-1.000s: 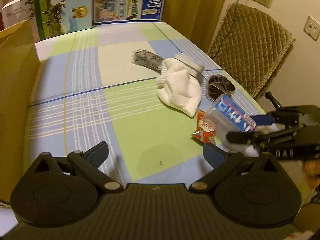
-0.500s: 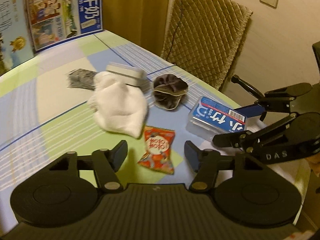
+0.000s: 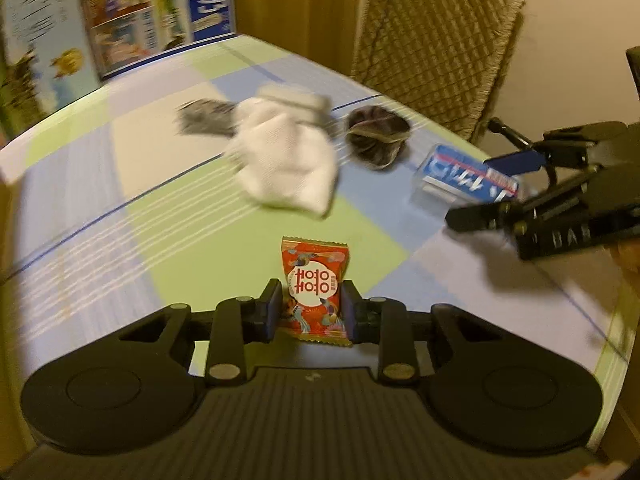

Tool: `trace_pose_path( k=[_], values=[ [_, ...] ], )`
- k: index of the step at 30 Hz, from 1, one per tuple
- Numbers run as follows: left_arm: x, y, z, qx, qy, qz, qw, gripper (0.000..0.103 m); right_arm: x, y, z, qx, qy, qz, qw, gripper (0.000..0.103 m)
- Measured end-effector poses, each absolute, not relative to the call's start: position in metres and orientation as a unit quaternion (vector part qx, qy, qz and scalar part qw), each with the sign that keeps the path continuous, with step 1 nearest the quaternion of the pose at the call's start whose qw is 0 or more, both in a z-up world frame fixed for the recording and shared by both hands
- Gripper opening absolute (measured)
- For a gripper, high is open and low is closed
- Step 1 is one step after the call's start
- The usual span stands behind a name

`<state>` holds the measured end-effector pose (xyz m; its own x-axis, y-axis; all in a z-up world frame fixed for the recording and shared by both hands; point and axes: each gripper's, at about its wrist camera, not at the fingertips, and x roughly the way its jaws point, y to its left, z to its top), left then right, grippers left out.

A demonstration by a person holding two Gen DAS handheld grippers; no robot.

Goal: Organize objects
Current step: 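Grasp the red candy packet with the left tool while the right tool grasps the clear floss box, then carry candy packet and floss box into the cardboard box and open both tools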

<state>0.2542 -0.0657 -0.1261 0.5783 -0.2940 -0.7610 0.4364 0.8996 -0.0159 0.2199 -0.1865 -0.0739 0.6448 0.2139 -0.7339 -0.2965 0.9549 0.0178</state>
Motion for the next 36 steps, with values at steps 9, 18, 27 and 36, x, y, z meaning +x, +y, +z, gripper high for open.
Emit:
trace_pose_path(
  k=[9, 18, 27, 36],
  values=[
    [0.250, -0.054, -0.127, 0.076, 0.399, -0.192, 0.894, 0.029, 0.222, -0.173, -0.080, -0.059, 0.406, 0.134, 0.902, 0.054],
    [0.255, -0.056, -0.126, 0.075, 0.400, -0.189, 0.894, 0.022, 0.217, -0.163, -0.077, -0.055, 0.417, 0.128, 0.898, 0.053],
    [0.240, -0.037, -0.098, 0.065, 0.398, -0.161, 0.901, 0.021, 0.206, -0.152, -0.039, -0.040, 0.401, 0.135, 0.905, 0.053],
    [0.211, -0.008, -0.019, 0.043, 0.358, -0.138, 0.923, 0.021, 0.187, -0.124, 0.038, -0.012, 0.372, 0.153, 0.916, 0.053]
  ],
)
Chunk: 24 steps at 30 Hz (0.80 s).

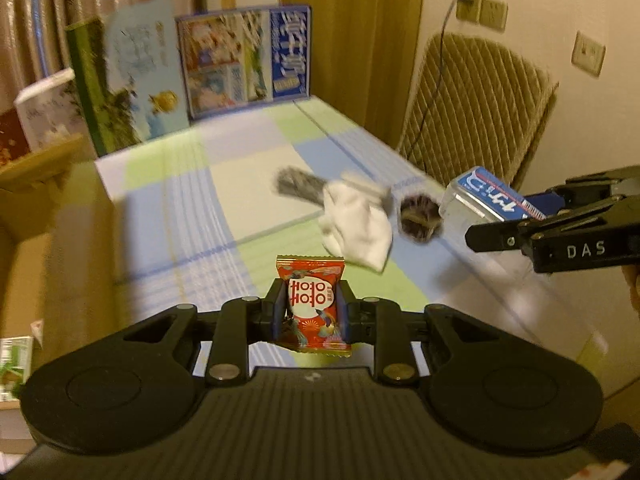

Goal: Organize objects
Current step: 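Carry candy packet and floss box into the cardboard box and open both tools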

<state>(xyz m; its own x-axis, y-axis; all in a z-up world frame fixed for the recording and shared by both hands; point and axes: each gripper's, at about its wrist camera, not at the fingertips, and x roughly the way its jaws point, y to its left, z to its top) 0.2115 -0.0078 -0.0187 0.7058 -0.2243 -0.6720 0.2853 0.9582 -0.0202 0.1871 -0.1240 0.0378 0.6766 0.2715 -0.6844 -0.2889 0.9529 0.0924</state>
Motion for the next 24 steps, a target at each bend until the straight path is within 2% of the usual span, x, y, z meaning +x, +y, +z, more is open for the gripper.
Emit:
trace_pose_path(
  k=[8, 24],
  values=[
    [0.173, 0.031, 0.033, 0.035, 0.333, -0.111, 0.936, 0.021, 0.160, -0.074, 0.073, -0.011, 0.367, 0.189, 0.911, 0.053],
    [0.094, 0.143, 0.060, 0.024, 0.331, -0.019, 0.943, 0.021, 0.121, 0.045, 0.089, -0.023, 0.363, 0.280, 0.889, 0.053]
  ],
)
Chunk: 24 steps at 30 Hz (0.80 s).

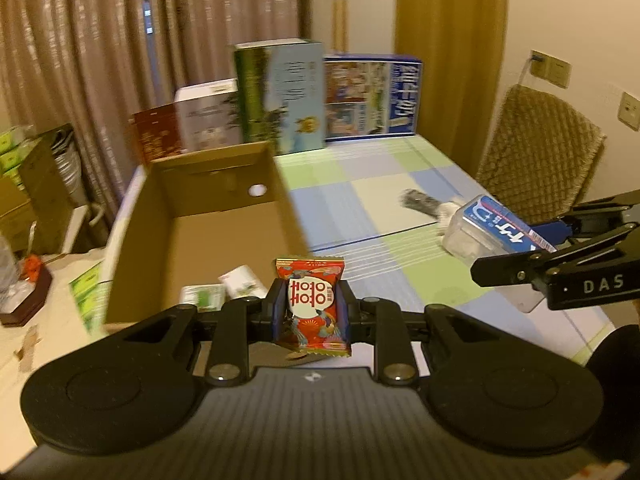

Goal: Organize objects
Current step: 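Carry candy packet and floss box into the cardboard box and open both tools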

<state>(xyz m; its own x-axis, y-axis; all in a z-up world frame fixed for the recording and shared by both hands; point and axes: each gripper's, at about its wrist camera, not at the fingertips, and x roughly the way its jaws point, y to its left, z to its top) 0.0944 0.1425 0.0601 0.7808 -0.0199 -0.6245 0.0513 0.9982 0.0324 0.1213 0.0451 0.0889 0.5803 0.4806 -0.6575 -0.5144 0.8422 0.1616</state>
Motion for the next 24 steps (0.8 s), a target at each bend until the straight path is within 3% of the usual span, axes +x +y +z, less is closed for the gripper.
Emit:
trace_pose_path(
  k=[24],
  values=[
    [0.076, 0.221, 0.070, -0.003, 0.331, 0.017, 0.943, 0.021, 0.129, 0.135, 0.089, -0.040, 0.368, 0.310, 0.876, 0.053]
  ],
)
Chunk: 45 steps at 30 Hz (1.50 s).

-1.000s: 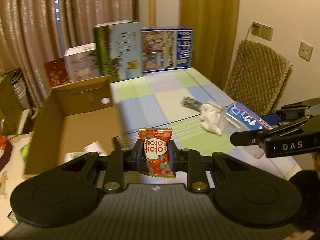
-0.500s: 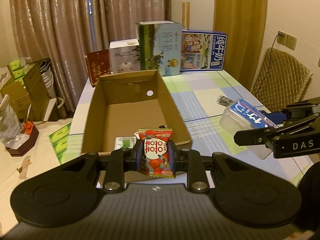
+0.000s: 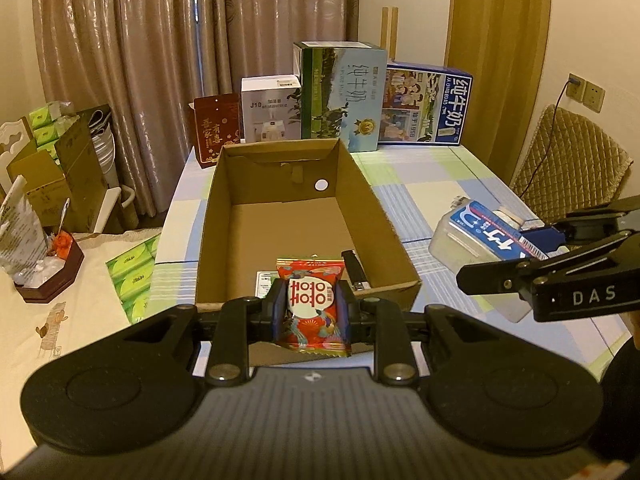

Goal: Organize objects
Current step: 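Carry candy packet and floss box into the cardboard box and open both tools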

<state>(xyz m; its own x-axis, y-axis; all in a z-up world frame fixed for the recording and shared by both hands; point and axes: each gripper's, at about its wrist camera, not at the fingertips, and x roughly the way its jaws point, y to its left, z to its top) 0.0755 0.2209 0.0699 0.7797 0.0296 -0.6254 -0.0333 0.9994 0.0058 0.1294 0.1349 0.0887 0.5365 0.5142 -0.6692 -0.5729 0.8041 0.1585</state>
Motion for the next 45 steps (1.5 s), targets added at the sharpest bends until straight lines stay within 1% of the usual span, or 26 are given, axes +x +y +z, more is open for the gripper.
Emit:
trace_pose_path(
  k=[16, 34, 36, 37, 38, 45],
  values=[
    [0.128, 0.248, 0.067, 0.000, 0.342, 0.010, 0.940, 0.021, 0.188, 0.168, 0.087, -0.029, 0.379, 0.301, 0.874, 0.053],
    [0.195, 0.280, 0.026, -0.010, 0.371, 0.009, 0.929, 0.022, 0.255, 0.187, 0.050, 0.000, 0.405, 0.286, 0.869, 0.053],
    [0.202, 0.279, 0.020, -0.008, 0.372, 0.007, 0.928, 0.023, 0.260, 0.185, 0.048, 0.006, 0.406, 0.284, 0.868, 0.053],
    [0.206, 0.279, 0.016, -0.006, 0.371, 0.010, 0.928, 0.028, 0.261, 0.184, 0.047, 0.009, 0.407, 0.284, 0.868, 0.053],
    [0.209, 0.279, 0.012, -0.005, 0.374, 0.012, 0.927, 0.031, 0.263, 0.183, 0.046, 0.011, 0.408, 0.285, 0.867, 0.053],
    [0.205, 0.284, 0.010, -0.013, 0.372, 0.018, 0.928, 0.031, 0.262, 0.179, 0.045, 0.011, 0.409, 0.283, 0.867, 0.053]
  ],
)
